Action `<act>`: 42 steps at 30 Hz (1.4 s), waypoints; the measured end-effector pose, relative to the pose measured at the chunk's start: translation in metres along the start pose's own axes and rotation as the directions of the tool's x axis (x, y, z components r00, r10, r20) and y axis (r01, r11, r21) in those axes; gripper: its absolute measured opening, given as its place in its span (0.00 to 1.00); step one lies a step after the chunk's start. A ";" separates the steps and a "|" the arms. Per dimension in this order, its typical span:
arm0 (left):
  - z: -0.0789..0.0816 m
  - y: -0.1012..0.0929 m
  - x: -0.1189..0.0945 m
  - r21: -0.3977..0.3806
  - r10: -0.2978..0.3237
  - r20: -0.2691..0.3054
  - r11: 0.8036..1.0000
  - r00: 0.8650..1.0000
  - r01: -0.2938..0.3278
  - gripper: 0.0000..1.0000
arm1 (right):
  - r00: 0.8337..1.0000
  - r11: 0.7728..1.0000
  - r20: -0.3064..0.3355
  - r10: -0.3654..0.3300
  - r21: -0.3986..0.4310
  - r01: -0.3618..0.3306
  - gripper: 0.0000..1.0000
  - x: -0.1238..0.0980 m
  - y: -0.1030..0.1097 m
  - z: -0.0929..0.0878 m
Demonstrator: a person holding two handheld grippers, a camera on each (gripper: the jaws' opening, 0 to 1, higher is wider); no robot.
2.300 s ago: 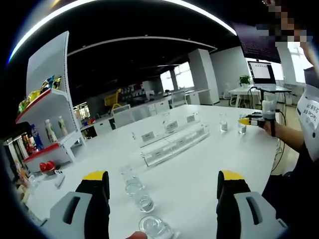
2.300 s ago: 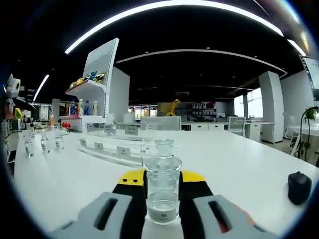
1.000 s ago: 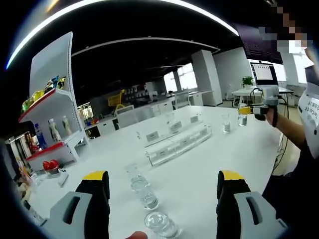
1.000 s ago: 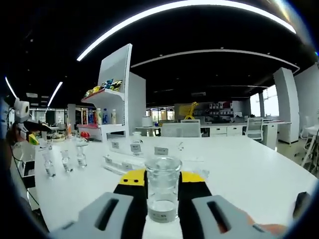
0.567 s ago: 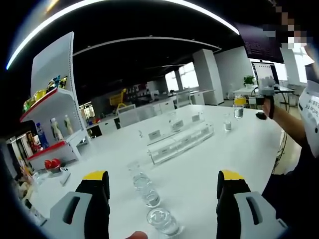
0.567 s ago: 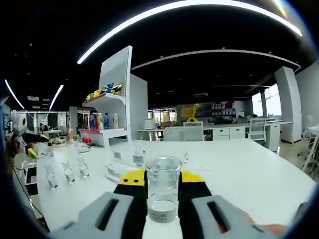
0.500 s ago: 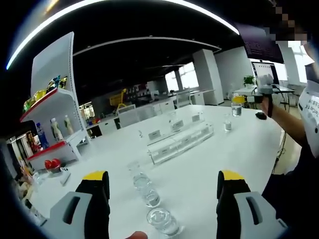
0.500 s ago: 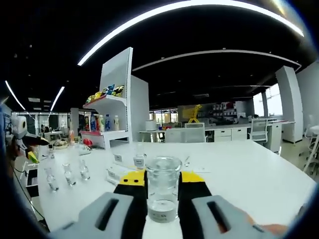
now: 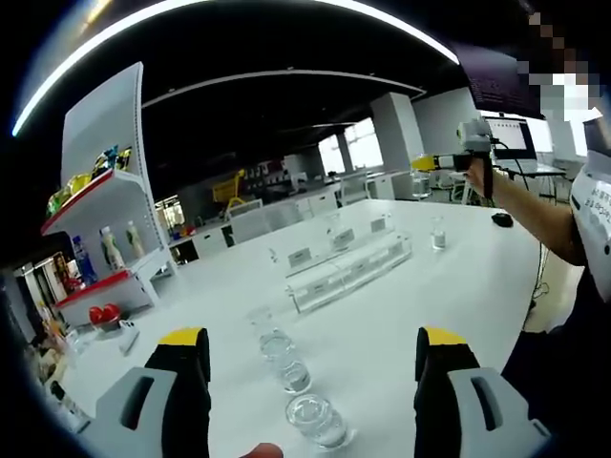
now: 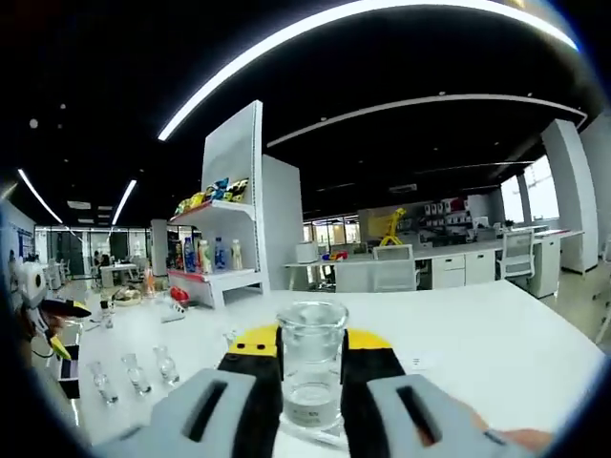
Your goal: Identify the label on the chemical reagent bottle, grasp the chemical reagent bottle, and place it in the designated position on the reagent rack
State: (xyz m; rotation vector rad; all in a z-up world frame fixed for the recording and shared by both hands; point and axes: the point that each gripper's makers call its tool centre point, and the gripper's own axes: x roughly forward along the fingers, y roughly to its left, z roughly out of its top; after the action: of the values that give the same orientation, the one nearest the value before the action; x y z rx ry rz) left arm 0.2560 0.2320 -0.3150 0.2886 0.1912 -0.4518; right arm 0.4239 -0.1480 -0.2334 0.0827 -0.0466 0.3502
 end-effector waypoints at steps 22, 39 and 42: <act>0.011 0.005 0.008 0.005 -0.022 0.024 1.000 0.999 0.022 0.88 | 0.996 0.998 -0.065 -0.054 -0.020 0.052 0.19 0.120 -0.022 -0.031; 0.002 0.009 0.007 -0.021 -0.020 0.007 1.000 1.000 0.020 0.88 | 0.981 0.990 -0.135 -0.137 -0.058 0.130 0.20 0.151 -0.040 -0.083; -0.001 0.011 0.005 -0.026 -0.010 0.002 1.000 1.000 0.010 0.88 | 0.981 0.991 -0.138 -0.133 -0.040 0.129 0.20 0.150 -0.040 -0.085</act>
State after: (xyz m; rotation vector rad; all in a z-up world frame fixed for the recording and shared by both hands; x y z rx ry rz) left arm 0.2657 0.2397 -0.3144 0.2618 0.1966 -0.4594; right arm 0.5809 -0.1264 -0.3123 0.0298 0.0926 0.2228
